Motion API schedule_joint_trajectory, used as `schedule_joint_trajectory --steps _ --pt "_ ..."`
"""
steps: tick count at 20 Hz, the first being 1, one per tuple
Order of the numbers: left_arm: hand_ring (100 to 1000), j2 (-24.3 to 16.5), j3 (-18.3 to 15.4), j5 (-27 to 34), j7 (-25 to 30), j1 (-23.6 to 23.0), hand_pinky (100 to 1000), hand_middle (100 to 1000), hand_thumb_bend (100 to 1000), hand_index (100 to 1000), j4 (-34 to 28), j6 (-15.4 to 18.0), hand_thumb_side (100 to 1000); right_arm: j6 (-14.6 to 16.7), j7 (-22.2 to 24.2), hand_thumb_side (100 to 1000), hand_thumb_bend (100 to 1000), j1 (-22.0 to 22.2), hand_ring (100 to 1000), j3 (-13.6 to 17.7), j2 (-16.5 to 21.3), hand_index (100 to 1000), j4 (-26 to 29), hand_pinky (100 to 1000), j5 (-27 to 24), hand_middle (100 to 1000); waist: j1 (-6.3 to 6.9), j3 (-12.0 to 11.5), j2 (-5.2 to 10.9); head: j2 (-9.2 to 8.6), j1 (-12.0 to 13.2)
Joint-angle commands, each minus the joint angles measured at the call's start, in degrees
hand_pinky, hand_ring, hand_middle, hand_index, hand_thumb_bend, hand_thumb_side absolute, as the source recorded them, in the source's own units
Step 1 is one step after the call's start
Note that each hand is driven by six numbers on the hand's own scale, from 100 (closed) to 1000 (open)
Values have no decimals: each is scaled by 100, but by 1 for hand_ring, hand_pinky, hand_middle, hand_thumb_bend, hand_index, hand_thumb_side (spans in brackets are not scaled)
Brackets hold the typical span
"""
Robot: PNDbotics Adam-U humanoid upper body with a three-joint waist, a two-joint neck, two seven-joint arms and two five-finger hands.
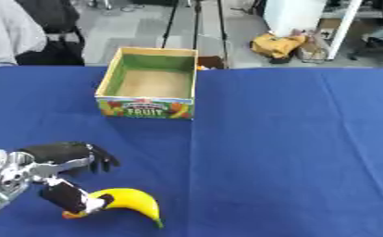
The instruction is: Pick up objects on the table and place them in the box.
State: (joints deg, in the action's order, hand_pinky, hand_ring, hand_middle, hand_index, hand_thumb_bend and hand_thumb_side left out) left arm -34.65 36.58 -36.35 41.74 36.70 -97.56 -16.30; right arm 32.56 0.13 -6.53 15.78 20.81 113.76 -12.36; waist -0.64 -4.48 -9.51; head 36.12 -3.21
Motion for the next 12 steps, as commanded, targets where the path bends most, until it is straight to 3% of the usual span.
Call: schedule_joint_trajectory --steps 1,5,12 --pt "742 11 -5 -33 -150 44 510 755 429 916 118 60 568 -9 13 1000 100 -53 878 7 63 922 83 852 53 580 1 7 52 -77 8" --pt "748 91 44 -55 -209 10 509 766 458 910 315 153 560 -18 21 1000 100 -64 879 0 54 922 83 853 59 579 1 16 36 -91 10" --pt "732 155 85 -200 -439 -24 485 733 401 871 397 264 522 -51 30 1000 100 -76 880 -3 37 923 83 855 69 577 10 18 17 -103 4"
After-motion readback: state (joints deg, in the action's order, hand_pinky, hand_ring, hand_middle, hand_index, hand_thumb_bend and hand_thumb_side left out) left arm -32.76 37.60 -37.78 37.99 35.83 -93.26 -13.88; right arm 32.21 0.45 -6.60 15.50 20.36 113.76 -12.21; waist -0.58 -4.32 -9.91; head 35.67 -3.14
